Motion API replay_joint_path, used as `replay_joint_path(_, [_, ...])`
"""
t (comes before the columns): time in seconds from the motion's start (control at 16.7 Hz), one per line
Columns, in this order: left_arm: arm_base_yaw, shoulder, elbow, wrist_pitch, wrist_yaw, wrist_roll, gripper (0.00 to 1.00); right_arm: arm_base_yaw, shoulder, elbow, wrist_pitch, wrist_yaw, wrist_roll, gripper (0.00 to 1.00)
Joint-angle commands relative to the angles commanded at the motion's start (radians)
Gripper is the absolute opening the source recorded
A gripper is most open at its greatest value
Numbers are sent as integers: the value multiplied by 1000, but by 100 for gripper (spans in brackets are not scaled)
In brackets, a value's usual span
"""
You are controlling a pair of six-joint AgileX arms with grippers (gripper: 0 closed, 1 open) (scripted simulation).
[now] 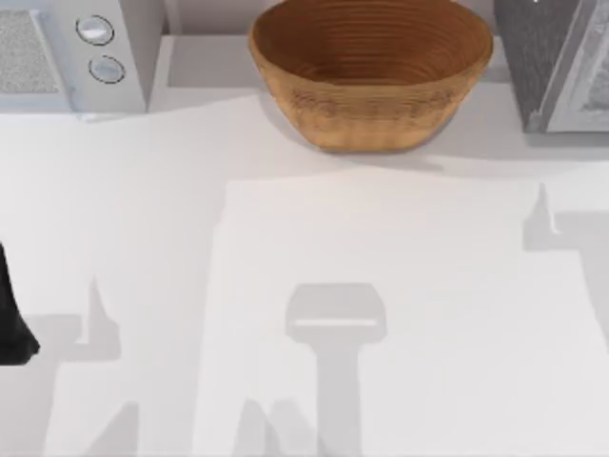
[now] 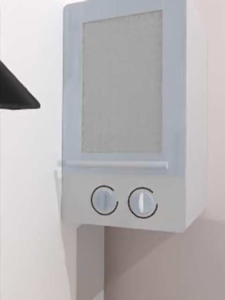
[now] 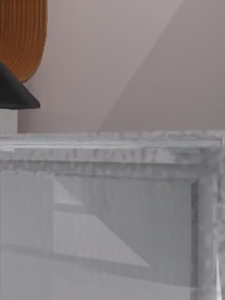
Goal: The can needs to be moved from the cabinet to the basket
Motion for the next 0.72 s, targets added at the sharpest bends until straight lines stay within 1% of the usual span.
replay_joint_path(0.42, [0,0,0,0,0,0,100,61,468,621,-152,71,6,100])
replay_joint_path(0.6, [0,0,0,0,0,0,100,81,606,811,-195,91,8,100])
replay_joint_path(0.72, [0,0,0,0,0,0,100,90,664,892,-213,99,9,100])
